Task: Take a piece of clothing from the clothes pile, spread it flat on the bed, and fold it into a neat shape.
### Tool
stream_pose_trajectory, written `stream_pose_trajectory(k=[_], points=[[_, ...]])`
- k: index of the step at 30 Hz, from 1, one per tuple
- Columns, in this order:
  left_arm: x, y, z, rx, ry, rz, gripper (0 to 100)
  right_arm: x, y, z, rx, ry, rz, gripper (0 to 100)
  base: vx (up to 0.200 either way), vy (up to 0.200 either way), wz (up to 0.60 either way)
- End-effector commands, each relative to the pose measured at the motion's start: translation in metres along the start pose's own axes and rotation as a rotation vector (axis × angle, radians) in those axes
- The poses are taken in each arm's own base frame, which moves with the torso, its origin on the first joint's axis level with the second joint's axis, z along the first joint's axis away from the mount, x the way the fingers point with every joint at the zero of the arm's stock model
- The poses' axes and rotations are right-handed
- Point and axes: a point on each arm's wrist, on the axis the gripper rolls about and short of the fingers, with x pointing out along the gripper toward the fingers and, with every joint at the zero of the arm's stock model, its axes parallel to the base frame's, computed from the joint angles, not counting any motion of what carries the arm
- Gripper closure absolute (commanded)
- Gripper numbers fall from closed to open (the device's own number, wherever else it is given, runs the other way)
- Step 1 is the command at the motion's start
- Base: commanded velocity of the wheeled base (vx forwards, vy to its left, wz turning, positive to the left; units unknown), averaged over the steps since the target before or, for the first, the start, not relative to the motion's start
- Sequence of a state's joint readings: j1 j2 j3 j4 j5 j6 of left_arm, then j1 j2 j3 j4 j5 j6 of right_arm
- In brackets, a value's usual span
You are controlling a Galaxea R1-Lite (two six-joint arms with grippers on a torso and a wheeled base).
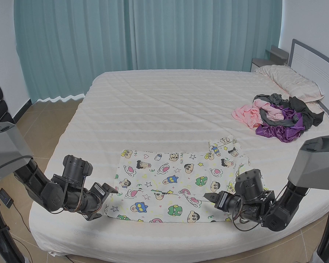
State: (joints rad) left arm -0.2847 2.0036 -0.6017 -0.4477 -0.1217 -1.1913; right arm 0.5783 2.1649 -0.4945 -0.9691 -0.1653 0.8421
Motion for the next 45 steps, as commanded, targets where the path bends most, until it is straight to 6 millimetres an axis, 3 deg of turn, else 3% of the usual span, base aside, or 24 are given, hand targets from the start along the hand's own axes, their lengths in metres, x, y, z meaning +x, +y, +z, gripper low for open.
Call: stream_pose_trajectory(k=[1,14,21,32,41,45], points=[[0.0,0.002,-0.001,0.0,-0.002,-0.001,0,0.034,0.016,-0.018,-0.048,0.074,-0.005,0,0.0,0.0,0.0],[0.0,0.002,-0.001,0.0,-0.002,-0.001,0,0.049,0.018,-0.02,-0.142,0.087,-0.035,0,0.0,0.0,0.0],[0.0,0.002,-0.001,0.0,-0.002,-0.001,0,0.072,0.014,-0.002,-0.151,0.045,-0.095,0,0.0,0.0,0.0],[0.0,0.002,-0.001,0.0,-0.002,-0.001,0,0.081,0.027,0.014,-0.142,0.027,-0.089,0,0.0,0.0,0.0],[0.0,0.002,-0.001,0.002,-0.001,-0.001,0,0.061,0.044,0.032,-0.126,-0.015,-0.027,0,0.0,0.0,0.0],[0.0,0.001,-0.001,0.0,-0.002,-0.002,0,0.029,0.047,0.051,-0.096,-0.064,0.002,0,0.0,0.0,0.0]])
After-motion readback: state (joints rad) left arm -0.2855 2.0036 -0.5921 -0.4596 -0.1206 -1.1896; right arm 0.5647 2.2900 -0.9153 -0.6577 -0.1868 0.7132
